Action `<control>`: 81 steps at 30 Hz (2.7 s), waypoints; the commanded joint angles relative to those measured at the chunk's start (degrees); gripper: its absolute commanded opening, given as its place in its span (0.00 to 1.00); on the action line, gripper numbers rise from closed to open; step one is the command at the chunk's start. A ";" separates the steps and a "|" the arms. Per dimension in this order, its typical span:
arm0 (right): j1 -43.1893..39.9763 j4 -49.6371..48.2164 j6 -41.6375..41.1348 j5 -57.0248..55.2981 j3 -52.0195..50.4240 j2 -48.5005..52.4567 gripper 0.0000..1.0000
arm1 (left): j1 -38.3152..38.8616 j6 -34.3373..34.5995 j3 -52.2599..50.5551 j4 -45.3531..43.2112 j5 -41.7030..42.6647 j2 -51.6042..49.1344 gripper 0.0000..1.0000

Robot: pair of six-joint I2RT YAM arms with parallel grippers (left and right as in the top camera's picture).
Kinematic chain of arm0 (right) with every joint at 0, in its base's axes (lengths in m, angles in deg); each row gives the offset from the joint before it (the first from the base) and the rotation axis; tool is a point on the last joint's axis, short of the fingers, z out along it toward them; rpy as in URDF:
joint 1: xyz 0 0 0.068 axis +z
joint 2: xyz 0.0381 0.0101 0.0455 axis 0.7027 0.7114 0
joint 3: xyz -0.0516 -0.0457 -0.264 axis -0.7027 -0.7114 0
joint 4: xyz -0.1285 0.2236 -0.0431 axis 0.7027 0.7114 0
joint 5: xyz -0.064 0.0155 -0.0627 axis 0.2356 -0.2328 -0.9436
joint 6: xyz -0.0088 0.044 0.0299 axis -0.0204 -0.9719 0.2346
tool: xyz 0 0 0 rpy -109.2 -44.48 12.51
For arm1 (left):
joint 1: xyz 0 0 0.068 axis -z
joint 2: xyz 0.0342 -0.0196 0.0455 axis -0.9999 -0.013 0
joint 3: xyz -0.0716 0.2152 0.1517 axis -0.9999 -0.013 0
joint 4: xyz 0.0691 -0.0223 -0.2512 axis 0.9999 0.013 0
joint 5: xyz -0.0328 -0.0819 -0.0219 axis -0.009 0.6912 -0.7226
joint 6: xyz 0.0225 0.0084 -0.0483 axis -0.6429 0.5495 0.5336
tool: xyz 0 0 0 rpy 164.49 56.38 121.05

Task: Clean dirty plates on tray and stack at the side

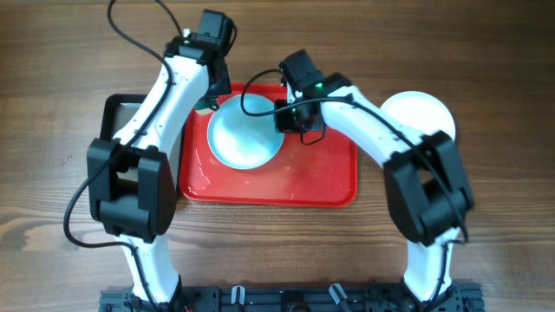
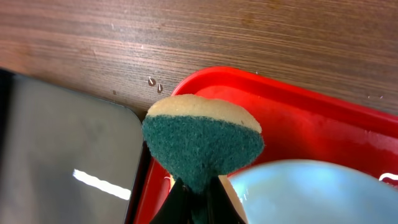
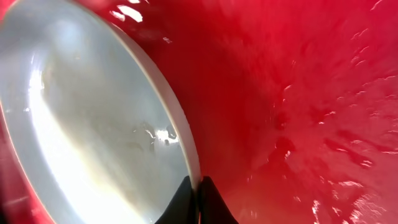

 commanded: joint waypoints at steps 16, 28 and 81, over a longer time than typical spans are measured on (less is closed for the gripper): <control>10.08 18.14 5.88 -61.55 -0.04 -24.00 0.04 | -6.99 3.96 -0.35 0.28 9.07 1.99 0.04; 28.02 17.92 5.86 -92.98 -0.04 -24.00 0.04 | -6.99 3.96 -0.35 0.33 9.07 1.99 0.04; -32.89 9.62 14.91 4.85 -12.59 -25.59 0.83 | -24.85 -25.94 -29.83 -10.47 11.19 11.65 0.60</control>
